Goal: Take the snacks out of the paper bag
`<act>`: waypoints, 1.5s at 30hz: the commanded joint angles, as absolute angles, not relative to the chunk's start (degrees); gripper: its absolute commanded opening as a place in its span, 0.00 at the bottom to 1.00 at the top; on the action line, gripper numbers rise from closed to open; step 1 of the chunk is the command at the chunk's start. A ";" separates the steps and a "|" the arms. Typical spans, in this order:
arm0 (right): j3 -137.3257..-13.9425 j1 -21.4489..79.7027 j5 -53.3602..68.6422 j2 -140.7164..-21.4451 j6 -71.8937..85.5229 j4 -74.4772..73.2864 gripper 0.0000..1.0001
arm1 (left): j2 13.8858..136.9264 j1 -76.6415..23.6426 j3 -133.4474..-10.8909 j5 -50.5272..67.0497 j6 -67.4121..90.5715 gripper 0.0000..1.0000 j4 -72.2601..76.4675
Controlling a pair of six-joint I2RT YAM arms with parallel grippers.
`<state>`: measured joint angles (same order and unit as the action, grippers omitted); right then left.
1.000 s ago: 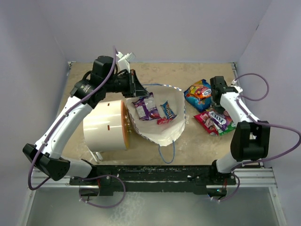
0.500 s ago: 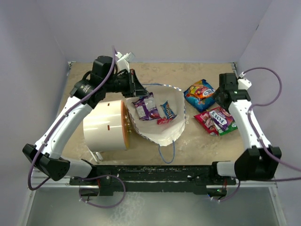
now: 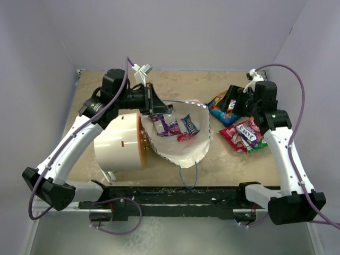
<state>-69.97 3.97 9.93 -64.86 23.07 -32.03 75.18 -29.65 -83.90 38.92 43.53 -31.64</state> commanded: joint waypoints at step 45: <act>-51.00 60.44 -28.45 -68.13 12.42 11.44 0.88 | 75.74 -29.44 -94.15 40.55 42.20 0.00 -28.07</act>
